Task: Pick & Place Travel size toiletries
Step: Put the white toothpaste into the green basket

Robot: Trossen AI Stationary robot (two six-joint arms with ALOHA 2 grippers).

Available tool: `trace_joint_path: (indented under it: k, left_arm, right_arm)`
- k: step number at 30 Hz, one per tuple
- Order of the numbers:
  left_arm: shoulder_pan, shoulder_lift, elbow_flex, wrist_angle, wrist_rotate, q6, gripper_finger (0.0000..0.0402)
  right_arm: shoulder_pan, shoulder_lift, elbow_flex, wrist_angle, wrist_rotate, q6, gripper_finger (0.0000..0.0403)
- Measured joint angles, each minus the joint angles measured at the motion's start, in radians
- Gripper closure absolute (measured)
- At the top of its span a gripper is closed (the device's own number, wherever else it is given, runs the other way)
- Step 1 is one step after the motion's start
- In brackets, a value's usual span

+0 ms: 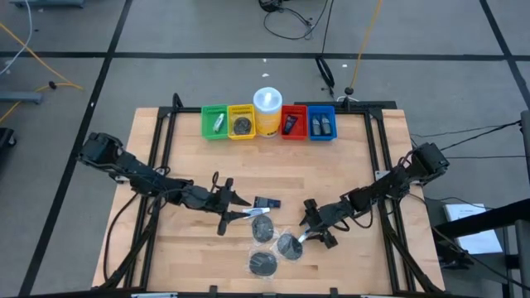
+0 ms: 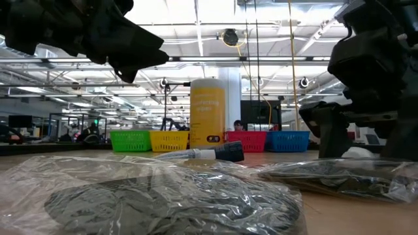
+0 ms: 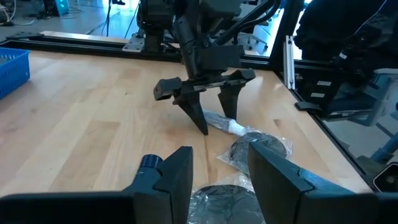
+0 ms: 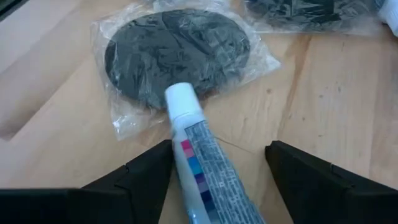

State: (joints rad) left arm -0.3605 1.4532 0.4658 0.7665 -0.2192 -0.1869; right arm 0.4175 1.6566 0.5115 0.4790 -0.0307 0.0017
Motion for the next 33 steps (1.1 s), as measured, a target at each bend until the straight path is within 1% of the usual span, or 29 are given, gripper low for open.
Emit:
trace_joint_path:
  k: [5, 10, 14, 16, 19, 21, 23, 25, 27, 29, 31, 33]
  left_arm:
    - [0.003, 0.0, 0.0, 0.0, 0.0, 0.025, 0.0255]
    - [0.003, 0.0, 0.001, 0.086, 0.003, 0.134, 0.0271]
    - [0.003, 0.0, 0.001, 0.138, 0.018, 0.195, 0.0281]
    - [0.002, 0.0, 0.01, 0.151, 0.018, 0.246, 0.0281]
    - [-0.015, 0.0, 0.036, 0.15, 0.017, 0.359, 0.0281]
    - [-0.032, 0.0, 0.06, 0.131, 0.019, 0.445, 0.0281]
    - [-0.05, 0.0, 0.087, 0.104, 0.02, 0.535, 0.0281]
    - [-0.067, 0.007, 0.117, 0.084, 0.02, 0.61, 0.0281]
    - [-0.073, 0.034, 0.149, 0.076, 0.016, 0.63, 0.0276]
    - [-0.072, 0.073, 0.178, 0.071, 0.013, 0.637, 0.0262]
    - [-0.07, 0.128, 0.215, 0.074, 0.014, 0.684, 0.0238]
    - [-0.07, 0.185, 0.25, 0.067, 0.013, 0.737, 0.0208]
  right_arm:
    - [-0.006, 0.001, 0.0, -0.001, 0.009, -0.059, 0.0185]
    - [-0.005, 0.003, 0.0, 0.001, 0.048, -0.069, 0.0247]
    - [-0.005, 0.001, -0.002, 0.049, 0.058, -0.071, 0.0297]
    - [-0.006, -0.011, -0.004, 0.063, 0.093, -0.078, 0.0318]
    - [-0.006, -0.044, -0.004, 0.084, 0.189, -0.078, 0.0342]
    - [-0.006, -0.063, -0.004, 0.098, 0.24, -0.077, 0.0354]
    - [-0.006, -0.075, -0.004, 0.128, 0.267, -0.072, 0.0362]
    - [-0.008, -0.077, -0.004, 0.213, 0.275, -0.069, 0.0366]
    - [-0.012, -0.077, -0.003, 0.289, 0.267, -0.069, 0.0368]
    - [-0.012, -0.071, -0.003, 0.349, 0.266, -0.069, 0.0369]
    - [-0.013, -0.069, -0.003, 0.379, 0.261, -0.077, 0.0367]
    - [-0.021, -0.069, -0.003, 0.394, 0.21, -0.088, 0.0363]
